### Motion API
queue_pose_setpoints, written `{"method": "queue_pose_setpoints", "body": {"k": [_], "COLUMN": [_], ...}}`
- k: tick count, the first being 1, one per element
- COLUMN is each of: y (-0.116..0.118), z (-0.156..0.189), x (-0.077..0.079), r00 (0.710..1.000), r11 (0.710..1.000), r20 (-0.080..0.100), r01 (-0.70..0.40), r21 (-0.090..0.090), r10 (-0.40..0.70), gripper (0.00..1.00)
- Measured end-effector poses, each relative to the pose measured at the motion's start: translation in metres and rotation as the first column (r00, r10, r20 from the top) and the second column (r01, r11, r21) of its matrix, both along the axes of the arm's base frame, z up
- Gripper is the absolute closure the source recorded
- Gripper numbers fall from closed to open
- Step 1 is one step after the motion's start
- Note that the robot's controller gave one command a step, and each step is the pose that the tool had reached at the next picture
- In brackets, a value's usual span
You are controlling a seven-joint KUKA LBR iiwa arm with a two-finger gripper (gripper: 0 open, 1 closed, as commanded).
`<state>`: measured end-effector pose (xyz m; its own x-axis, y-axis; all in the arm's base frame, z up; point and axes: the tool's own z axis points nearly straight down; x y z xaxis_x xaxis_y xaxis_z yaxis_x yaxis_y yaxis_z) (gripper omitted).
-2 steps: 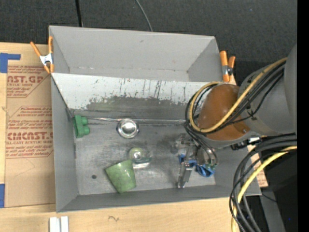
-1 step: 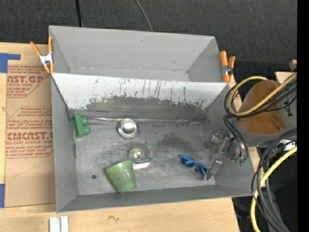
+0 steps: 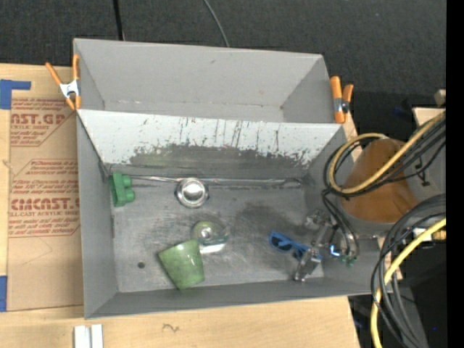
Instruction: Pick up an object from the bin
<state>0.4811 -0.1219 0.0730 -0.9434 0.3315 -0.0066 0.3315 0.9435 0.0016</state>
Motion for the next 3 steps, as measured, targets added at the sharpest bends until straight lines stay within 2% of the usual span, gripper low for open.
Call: {"method": "queue_pose_setpoints", "body": {"k": [1, 2, 3], "y": [-0.001, -0.024, -0.023], "z": [-0.001, 0.126, 0.168], "x": [0.0, 0.013, 0.041], "r00": [1.0, 0.996, 0.933], "r11": [1.0, 0.996, 0.933], "r20": [-0.003, 0.002, -0.001], "r01": [0.001, -0.084, -0.36], "r21": [0.0, -0.003, -0.003], "r10": [-0.001, 0.084, 0.36], "gripper": [1.0, 1.0, 1.0]}}
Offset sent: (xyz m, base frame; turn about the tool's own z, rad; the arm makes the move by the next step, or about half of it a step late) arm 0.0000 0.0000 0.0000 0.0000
